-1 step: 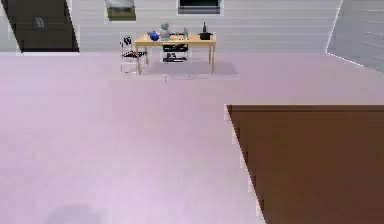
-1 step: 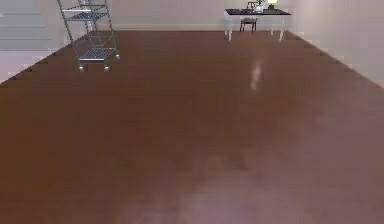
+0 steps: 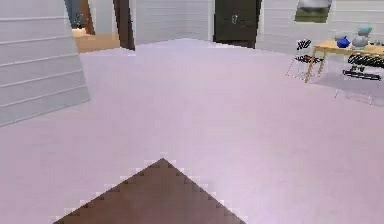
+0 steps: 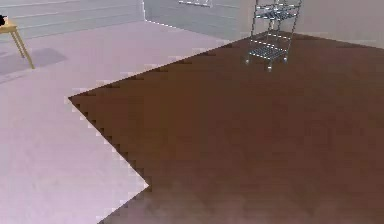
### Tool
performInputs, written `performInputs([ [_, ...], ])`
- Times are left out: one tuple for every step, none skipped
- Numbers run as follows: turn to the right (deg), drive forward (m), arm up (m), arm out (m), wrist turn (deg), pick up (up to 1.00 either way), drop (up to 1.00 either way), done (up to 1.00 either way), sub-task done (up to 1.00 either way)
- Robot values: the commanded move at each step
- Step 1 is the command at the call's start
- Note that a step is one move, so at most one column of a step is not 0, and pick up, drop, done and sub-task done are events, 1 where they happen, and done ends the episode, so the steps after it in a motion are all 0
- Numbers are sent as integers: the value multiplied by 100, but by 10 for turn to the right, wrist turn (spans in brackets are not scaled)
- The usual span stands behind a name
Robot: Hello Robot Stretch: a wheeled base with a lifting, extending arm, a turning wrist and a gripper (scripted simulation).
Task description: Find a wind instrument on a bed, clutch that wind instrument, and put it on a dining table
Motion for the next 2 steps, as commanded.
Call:
performInputs([
  [-180, 0, 0, 0, 0, 0, 0, 0, 0],
  [0, 100, 0, 0, 0, 0, 0, 0, 0],
])
